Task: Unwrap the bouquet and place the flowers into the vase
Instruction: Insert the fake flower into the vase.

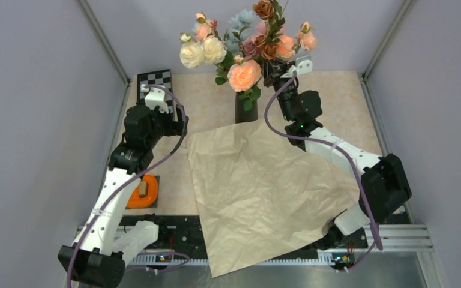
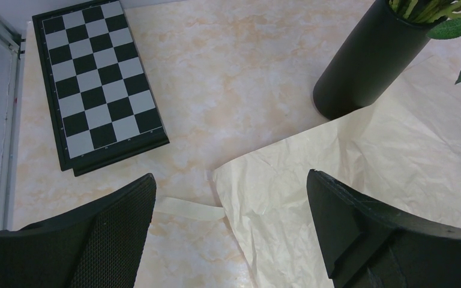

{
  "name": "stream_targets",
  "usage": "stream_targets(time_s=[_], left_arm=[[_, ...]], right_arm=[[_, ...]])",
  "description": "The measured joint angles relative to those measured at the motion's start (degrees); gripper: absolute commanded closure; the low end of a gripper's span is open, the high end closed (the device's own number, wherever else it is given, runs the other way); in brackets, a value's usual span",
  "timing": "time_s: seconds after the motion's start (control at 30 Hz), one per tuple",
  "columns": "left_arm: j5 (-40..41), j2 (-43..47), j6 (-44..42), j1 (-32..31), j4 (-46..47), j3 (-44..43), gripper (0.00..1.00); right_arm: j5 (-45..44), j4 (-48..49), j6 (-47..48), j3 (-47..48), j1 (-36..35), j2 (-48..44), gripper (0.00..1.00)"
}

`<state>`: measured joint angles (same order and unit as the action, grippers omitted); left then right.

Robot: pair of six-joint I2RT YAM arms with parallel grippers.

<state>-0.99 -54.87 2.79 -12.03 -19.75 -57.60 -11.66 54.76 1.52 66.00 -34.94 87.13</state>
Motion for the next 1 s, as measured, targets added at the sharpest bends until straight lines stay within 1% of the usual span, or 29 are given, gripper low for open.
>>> stream_targets(time_s=[0.67,1.0], left_arm=[[-0.22,0.57,0.0,0.17,0.02,0.11,0.01],[-0.22,1.16,0.0,0.26,0.04,0.11,0.01]], right_arm=[[-2.47,1.4,-0.26,-1.9,-1.44,1.53,1.0],[-3.45,1.14,-3.26,-5.07,-1.57,1.66,1.0]])
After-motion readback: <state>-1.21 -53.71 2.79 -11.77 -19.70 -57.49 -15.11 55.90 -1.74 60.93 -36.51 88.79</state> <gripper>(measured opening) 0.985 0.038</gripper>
